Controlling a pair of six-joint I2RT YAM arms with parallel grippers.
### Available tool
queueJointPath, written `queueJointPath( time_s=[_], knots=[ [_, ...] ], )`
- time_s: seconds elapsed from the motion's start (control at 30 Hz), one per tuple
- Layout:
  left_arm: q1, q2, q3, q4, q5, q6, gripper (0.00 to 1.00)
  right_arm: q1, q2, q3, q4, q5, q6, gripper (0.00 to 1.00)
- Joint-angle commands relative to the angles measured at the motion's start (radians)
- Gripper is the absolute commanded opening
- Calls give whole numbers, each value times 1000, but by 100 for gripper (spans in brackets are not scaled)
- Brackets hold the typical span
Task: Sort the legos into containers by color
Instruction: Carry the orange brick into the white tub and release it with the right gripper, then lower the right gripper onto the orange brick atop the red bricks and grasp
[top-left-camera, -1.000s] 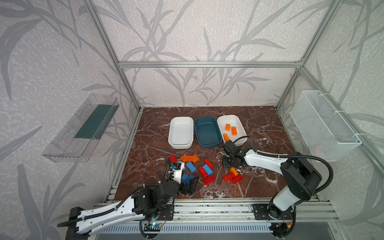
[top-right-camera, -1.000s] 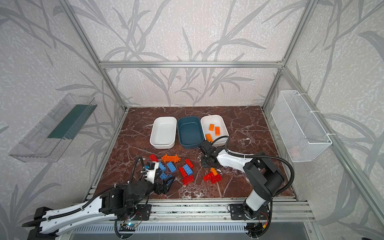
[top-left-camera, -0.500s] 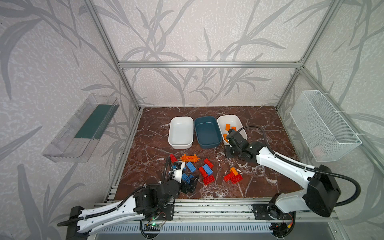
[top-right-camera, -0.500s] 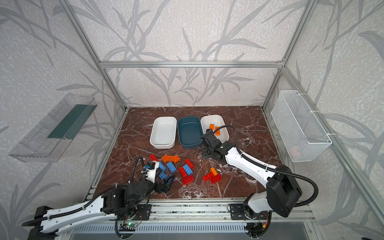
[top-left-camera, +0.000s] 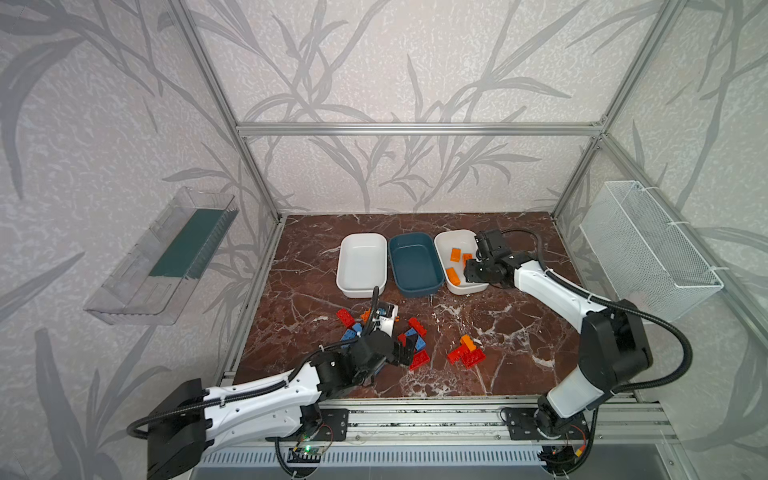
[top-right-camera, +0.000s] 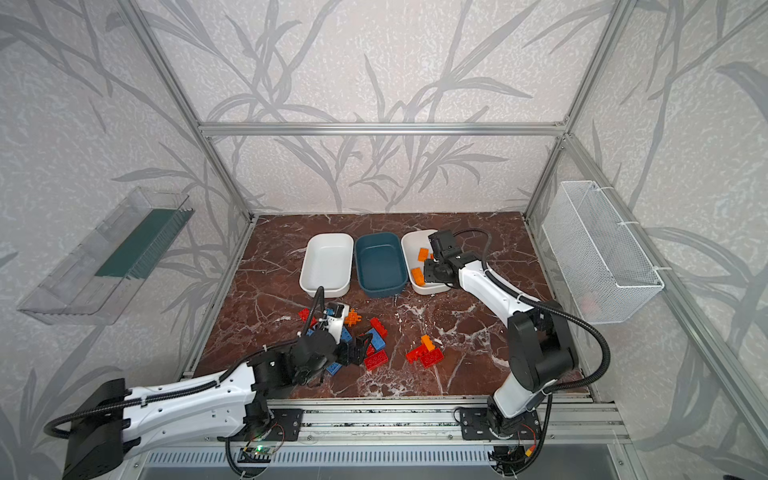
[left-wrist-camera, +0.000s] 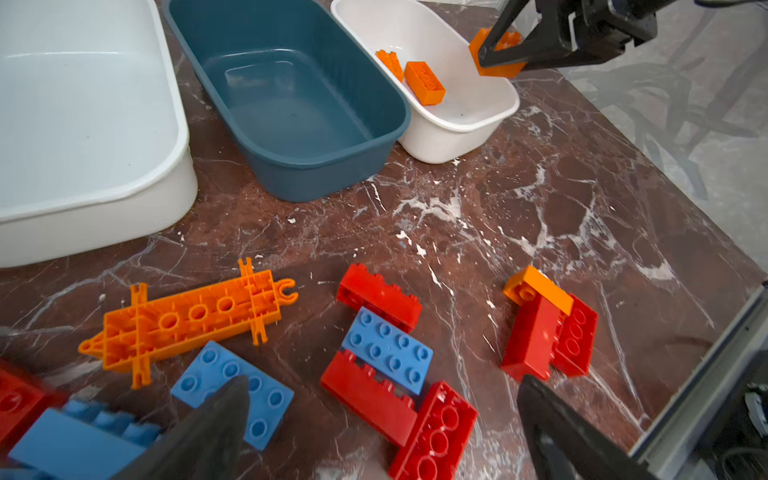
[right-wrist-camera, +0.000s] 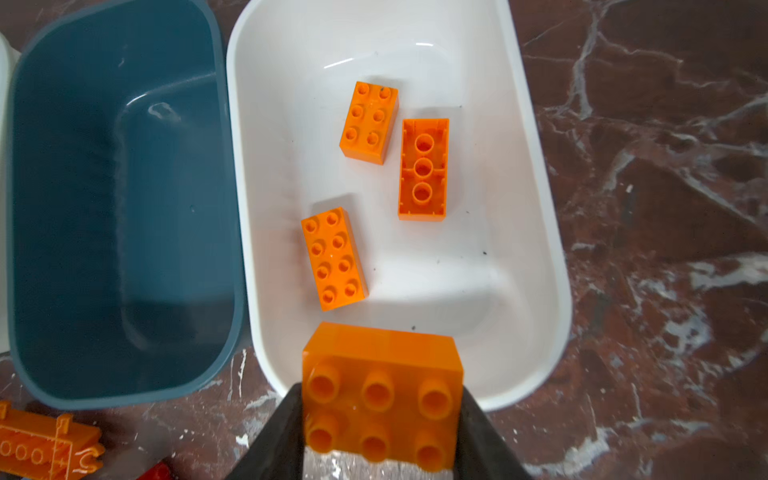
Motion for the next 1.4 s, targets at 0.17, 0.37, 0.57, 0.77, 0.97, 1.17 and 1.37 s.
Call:
queueJointPath(
  time_s=[0.17, 0.37, 0.57, 0.77, 0.97, 1.17, 1.37],
  knots=[
    [119, 199, 186, 36, 182, 68, 99, -41, 233, 181, 3, -141, -46, 34],
    [132, 248, 233, 18, 212, 71, 99, -46, 335, 282, -33, -161, -51, 49],
    [132, 201, 208, -3, 214, 40, 99, -46, 255, 228, -20, -166, -54, 62],
    [129, 89, 145, -20, 235, -3, 99, -26, 78, 89, -41, -154, -52, 63],
    [89, -66, 32, -23, 219, -72, 99, 33, -160, -136, -48, -130, -25, 62],
    [-24, -187, -66, -40, 126, -119, 99, 130, -360, -344, -77, -104, 13, 61],
    [-105, -225, -105, -47, 89, -154, 99, 217, -467, -483, -46, -97, 82, 57]
  ],
)
